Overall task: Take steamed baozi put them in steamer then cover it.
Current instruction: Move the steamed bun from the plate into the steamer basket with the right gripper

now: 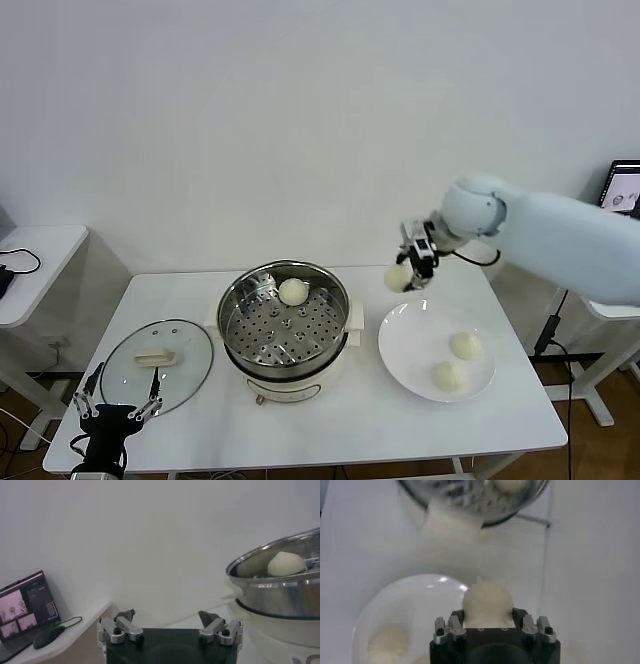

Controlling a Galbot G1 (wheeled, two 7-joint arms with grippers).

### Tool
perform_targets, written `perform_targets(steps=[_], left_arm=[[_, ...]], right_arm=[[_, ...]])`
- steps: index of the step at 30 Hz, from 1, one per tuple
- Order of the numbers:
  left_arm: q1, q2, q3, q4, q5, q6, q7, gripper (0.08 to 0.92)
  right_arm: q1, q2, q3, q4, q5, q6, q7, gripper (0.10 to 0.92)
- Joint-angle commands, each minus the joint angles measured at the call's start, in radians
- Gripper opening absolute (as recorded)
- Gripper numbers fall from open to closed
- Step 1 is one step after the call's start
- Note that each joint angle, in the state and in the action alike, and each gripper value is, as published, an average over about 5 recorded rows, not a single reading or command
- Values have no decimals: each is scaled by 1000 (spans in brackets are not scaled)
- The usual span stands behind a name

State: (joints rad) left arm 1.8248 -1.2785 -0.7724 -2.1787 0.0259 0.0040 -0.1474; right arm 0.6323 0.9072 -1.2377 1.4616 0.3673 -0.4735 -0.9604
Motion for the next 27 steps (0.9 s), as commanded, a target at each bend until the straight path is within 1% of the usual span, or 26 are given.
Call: perform_targets(steps=[1,6,11,21,27], left_arm=[[-1,-1,-1,-3,1,1,0,823],[0,-5,-7,-4,1,0,0,823],[5,-9,-16,-4,-1,-2,-1,823],[2,-16,-21,-16,-5,-3,-1,823],[-2,-14,-22,-15,-8,-4,-1,823]], right_arm=[[61,242,-47,-1,209,-121,83,611],[-17,383,-37,-91,232,-155,120,611],[-90,486,-31,-193,216,-180,141,611],[-200,628,-15,-369,201,-214,208,611],[-225,670,-6,-414,205,-224,234,611]])
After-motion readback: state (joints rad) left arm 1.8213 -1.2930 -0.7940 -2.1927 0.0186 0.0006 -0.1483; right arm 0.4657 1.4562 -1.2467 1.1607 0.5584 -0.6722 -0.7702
